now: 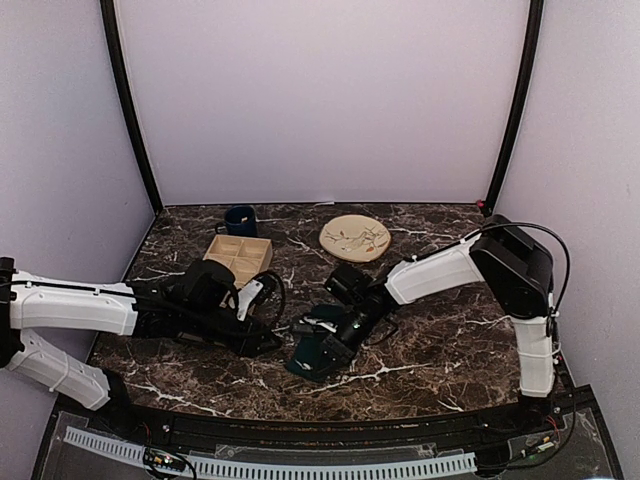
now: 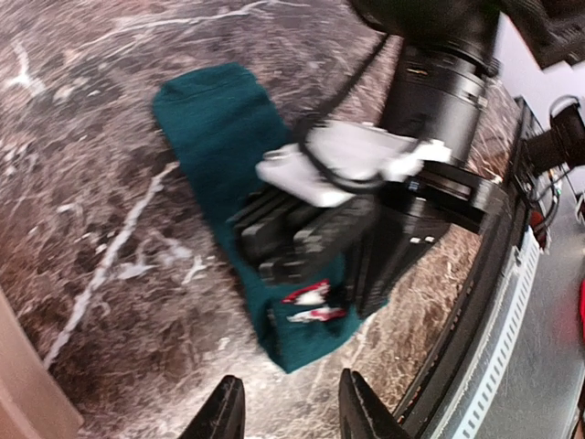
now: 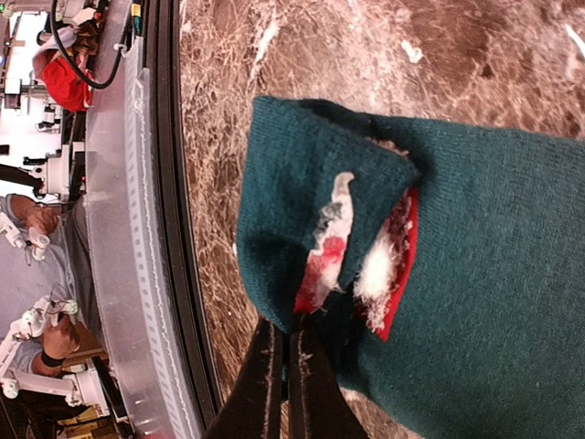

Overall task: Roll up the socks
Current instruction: Roll the sock at the center of the board.

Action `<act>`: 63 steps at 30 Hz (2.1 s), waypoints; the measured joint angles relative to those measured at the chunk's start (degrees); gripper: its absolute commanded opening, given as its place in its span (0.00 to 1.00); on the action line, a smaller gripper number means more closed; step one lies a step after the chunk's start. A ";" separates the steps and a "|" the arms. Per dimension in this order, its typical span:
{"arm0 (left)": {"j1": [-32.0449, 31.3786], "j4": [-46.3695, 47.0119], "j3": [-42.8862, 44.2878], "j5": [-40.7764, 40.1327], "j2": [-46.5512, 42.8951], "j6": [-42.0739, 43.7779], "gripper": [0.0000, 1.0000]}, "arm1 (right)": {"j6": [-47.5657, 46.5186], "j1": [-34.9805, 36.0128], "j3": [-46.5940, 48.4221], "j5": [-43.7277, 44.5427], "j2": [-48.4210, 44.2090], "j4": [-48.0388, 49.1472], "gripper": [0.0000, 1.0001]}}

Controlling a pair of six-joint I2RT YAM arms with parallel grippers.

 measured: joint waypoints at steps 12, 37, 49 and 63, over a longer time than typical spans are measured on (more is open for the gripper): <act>-4.48 7.13 -3.93 1.44 0.87 8.37 0.37 | 1.60 -0.94 0.98 -3.02 1.07 -0.52 0.00; -14.88 13.94 -3.58 -14.60 9.97 25.46 0.33 | 0.87 -1.22 2.58 -3.72 2.27 -3.69 0.00; -16.26 14.29 -3.28 -14.38 10.64 31.17 0.34 | 0.15 -1.22 3.17 -3.65 2.40 -5.11 0.00; -16.87 14.34 0.07 -16.63 16.24 34.99 0.30 | -0.68 -1.22 3.43 -3.63 2.49 -5.84 0.00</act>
